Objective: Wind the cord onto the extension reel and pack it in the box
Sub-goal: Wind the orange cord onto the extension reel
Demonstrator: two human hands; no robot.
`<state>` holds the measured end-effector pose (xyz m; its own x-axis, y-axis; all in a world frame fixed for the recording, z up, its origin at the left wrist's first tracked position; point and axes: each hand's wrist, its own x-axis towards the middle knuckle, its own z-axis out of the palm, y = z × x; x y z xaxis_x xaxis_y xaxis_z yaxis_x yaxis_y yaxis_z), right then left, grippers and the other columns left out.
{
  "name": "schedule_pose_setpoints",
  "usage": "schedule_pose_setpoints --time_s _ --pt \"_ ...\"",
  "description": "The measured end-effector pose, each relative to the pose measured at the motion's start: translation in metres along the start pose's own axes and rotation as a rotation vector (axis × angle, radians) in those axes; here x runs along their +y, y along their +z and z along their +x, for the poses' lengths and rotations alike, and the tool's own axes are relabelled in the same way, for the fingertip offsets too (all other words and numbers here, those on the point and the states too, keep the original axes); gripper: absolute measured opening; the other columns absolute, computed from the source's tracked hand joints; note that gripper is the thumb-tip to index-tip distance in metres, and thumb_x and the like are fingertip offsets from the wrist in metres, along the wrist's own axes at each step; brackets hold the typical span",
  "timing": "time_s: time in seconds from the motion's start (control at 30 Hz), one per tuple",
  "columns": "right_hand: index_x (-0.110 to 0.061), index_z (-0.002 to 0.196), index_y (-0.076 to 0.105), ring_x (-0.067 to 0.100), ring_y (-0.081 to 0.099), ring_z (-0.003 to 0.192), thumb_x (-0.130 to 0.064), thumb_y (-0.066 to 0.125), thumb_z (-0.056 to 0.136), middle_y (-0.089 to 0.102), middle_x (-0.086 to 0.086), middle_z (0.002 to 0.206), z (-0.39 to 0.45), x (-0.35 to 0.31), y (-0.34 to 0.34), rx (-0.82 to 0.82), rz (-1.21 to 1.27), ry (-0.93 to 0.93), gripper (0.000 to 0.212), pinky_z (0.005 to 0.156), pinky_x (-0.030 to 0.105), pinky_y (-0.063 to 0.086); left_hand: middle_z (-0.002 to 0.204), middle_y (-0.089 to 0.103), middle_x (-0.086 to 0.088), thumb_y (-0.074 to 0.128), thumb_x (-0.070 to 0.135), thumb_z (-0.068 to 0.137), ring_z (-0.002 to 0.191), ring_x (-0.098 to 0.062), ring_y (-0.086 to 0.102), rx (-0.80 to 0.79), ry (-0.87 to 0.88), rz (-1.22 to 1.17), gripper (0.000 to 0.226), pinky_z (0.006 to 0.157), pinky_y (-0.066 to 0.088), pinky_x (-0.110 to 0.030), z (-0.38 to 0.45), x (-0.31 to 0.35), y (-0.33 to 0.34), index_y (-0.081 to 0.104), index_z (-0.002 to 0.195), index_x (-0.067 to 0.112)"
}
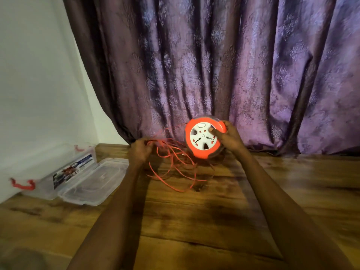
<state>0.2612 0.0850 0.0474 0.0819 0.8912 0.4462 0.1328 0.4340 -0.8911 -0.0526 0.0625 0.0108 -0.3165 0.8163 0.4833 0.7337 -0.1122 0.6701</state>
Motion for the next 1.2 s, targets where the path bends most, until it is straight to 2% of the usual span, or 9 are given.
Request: schedule_pose_setpoints --time_s 0.1,0.2,0.27,0.43,0.57,0.77,0.9,1.03,1.2 --pt "-0.016 0.114 0.057 0.006 0.061 0.076 -0.019 0.076 0.086 0.066 -0.003 0.094 0.007 -0.013 0.033 0.027 0.083 -0.047 0.034 0.059 0.012 0.051 0.104 0.074 -0.014 0.061 0.042 0.087 0.098 -0.040 0.066 0.189 0.030 0.063 0.029 0.081 0.054 -0.043 0.015 0.007 -0.035 0.072 0.110 0.027" --pt "-0.012 0.117 0.057 0.010 0.062 0.080 -0.020 0.076 0.086 0.067 0.001 0.098 0.016 -0.029 0.057 0.050 0.179 -0.079 0.037 0.068 0.021 0.056 0.101 0.073 -0.017 0.055 0.040 0.089 0.094 -0.044 0.066 0.322 0.068 0.123 0.030 0.081 0.055 -0.044 0.036 0.020 -0.065 0.070 0.111 0.025" --pt "-0.015 0.115 0.057 0.010 0.062 0.080 -0.020 0.077 0.086 0.067 0.000 0.098 0.022 -0.039 0.066 0.067 0.214 -0.107 0.036 0.072 0.025 0.056 0.100 0.073 -0.019 0.054 0.036 0.091 0.092 -0.044 0.066 0.382 0.105 0.181 0.029 0.081 0.055 -0.045 0.050 0.027 -0.080 0.070 0.112 0.023" --pt "-0.017 0.113 0.055 0.005 0.061 0.077 -0.016 0.076 0.086 0.065 -0.008 0.092 0.030 -0.043 0.061 0.088 0.217 -0.145 0.034 0.067 0.018 0.055 0.095 0.074 -0.008 0.052 0.034 0.091 0.083 -0.038 0.068 0.465 0.261 0.266 0.023 0.072 0.055 -0.041 0.058 0.042 -0.086 0.066 0.110 0.031" --pt "-0.017 0.113 0.059 0.004 0.061 0.075 -0.017 0.076 0.086 0.066 -0.005 0.092 0.025 -0.026 0.024 0.136 0.144 -0.113 0.032 0.061 0.009 0.050 0.106 0.071 -0.002 0.055 0.033 0.091 0.094 -0.034 0.068 0.308 0.324 0.209 0.020 0.074 0.054 -0.040 0.037 0.044 -0.047 0.065 0.107 0.028" --pt "-0.020 0.104 0.065 0.020 0.065 0.087 -0.022 0.079 0.082 0.072 0.007 0.100 0.008 0.002 -0.054 0.163 0.044 0.036 0.026 0.078 0.037 0.056 0.108 0.072 -0.002 0.062 0.035 0.085 0.100 -0.026 0.066 -0.012 0.318 0.085 0.023 0.081 0.051 -0.033 -0.022 0.051 0.036 0.068 0.106 0.027" --pt "-0.016 0.093 0.067 0.012 0.066 0.069 -0.010 0.078 0.078 0.070 0.007 0.086 -0.011 0.004 -0.098 0.155 0.036 0.130 0.019 0.064 0.025 0.054 0.119 0.065 -0.012 0.074 0.023 0.083 0.112 -0.027 0.060 -0.311 0.387 0.017 0.035 0.097 0.043 -0.030 -0.043 0.068 0.079 0.068 0.115 0.010" --pt "-0.007 0.098 0.071 0.014 0.066 0.059 -0.001 0.075 0.074 0.072 0.005 0.074 -0.029 0.007 -0.126 0.157 0.051 0.210 0.025 0.053 0.022 0.050 0.121 0.062 -0.014 0.068 0.008 0.088 0.115 -0.026 0.059 -0.309 0.365 -0.165 0.034 0.096 0.039 -0.018 -0.054 0.073 0.090 0.066 0.122 0.007" --pt "-0.006 0.095 0.071 0.019 0.069 0.058 0.003 0.071 0.073 0.075 0.007 0.071 -0.037 0.018 -0.142 0.129 0.129 0.256 0.024 0.055 0.026 0.056 0.138 0.054 -0.015 0.062 -0.008 0.084 0.134 -0.024 0.046 -0.264 0.456 -0.168 0.039 0.119 0.029 -0.030 -0.049 0.066 0.079 0.069 0.119 0.006"
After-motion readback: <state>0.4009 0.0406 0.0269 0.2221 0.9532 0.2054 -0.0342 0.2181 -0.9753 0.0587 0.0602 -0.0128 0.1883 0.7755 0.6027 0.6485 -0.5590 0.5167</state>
